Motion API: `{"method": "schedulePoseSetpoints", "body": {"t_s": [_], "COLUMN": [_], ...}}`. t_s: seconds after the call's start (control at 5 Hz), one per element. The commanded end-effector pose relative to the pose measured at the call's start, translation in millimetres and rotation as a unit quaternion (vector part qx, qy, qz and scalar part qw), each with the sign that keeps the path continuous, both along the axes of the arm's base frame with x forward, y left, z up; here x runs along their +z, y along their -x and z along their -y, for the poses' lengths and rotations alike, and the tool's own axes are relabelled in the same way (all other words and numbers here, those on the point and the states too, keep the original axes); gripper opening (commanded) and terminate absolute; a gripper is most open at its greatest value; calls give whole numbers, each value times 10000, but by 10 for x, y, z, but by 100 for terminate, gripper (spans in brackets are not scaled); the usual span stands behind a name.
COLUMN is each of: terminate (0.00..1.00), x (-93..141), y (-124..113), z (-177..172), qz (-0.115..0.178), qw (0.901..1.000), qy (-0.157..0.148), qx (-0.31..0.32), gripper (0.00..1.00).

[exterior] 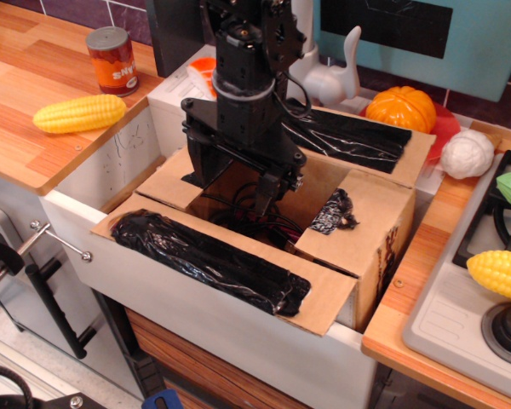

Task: Open small4fbox flaps

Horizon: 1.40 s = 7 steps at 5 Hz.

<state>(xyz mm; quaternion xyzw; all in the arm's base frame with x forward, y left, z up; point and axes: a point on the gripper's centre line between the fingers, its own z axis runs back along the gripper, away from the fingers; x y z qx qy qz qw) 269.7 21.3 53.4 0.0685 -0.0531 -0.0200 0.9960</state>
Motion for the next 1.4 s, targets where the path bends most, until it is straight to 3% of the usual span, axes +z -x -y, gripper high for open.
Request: {"method": "schedulePoseSetpoints", "body": {"t_s": [0.0,0.4,0.8,1.0,1.2], "terminate": [0,0,0,0,0], "x": [0,-123,-188,-122,-9], "y": [0,-265,-292,-310,-329], "z": [0,21,253,432,620], "qz": [0,73,83,85,-41], "qw": [10000,9999,9989,9985,9954], "qy": [0,143,453,546,754], "qx": [0,-22,43,-37,-589], "gripper": [100,100,100,100,100]}}
